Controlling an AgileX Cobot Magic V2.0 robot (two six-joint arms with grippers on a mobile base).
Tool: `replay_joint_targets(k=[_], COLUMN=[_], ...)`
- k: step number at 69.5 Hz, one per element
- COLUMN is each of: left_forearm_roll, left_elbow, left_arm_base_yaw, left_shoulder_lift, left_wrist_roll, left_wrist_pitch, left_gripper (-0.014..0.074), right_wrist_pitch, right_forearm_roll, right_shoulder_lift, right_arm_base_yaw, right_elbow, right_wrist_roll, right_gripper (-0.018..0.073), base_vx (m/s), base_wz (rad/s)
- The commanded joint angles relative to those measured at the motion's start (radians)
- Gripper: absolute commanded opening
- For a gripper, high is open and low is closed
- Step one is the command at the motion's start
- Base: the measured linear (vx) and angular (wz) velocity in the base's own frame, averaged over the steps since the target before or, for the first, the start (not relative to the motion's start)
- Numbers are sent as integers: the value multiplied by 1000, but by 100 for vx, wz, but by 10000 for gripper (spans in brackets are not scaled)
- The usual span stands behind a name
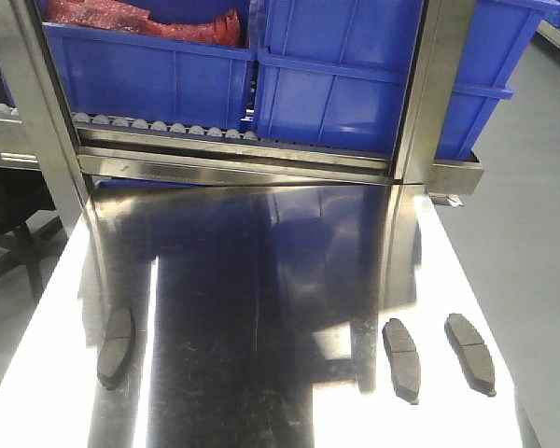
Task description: Move and align brake pads A on conveyor
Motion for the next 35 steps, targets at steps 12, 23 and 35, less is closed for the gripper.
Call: replay_joint_targets(k=[12, 23, 35], left_forearm_roll=[-14, -12, -12], left_elbow=[-19, -19, -19], left_arm_base_yaw=[-6, -6, -6], left_shoulder_lift=[-84, -88, -88], left_wrist_roll=[-7, -7, -7], left_wrist_pitch=[-58, -33, -32], left_gripper=[174, 174, 174], right_wrist_pitch=[-71, -71, -71], right_forearm_roll=[-5, -5, -5], right_shoulder_lift=[-10, -10, -10], right_arm_base_yaw=[-7, -7, -7], right_elbow=[6, 6, 6], right_wrist_roll=[-4, -4, -4], right_gripper=[-3, -3, -3], base_vx=[0, 0, 0], base_wz=[0, 0, 0])
